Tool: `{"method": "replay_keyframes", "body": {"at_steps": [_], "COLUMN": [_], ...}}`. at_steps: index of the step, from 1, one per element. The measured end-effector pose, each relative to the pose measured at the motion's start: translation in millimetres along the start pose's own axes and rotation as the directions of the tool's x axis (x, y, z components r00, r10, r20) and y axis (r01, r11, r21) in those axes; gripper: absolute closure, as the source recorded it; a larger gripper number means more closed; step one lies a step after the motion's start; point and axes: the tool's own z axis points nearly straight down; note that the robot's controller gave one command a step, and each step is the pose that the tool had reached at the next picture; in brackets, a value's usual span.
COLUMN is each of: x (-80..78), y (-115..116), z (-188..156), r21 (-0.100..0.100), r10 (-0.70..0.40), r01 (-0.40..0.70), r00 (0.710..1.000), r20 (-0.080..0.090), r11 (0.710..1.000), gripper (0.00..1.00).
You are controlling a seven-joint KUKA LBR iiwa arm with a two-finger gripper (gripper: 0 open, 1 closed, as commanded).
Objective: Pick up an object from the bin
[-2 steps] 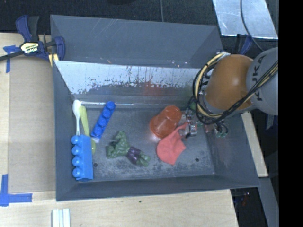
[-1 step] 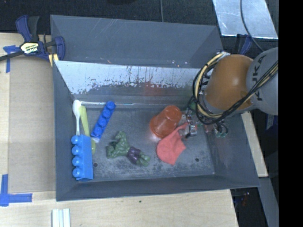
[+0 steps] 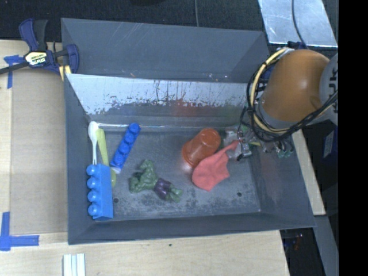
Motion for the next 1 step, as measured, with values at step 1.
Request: {"method": "replay_keyframes", "body": {"at_steps": [1], "x": [0.7], "y": [-9.1], "z": [-75.1], "r21": [-0.001], "r10": [-0.037], "r01": [0.037], "r00": [0.999], "r20": [-0.001], "r11": [0.999], "gripper": [1.0]}}
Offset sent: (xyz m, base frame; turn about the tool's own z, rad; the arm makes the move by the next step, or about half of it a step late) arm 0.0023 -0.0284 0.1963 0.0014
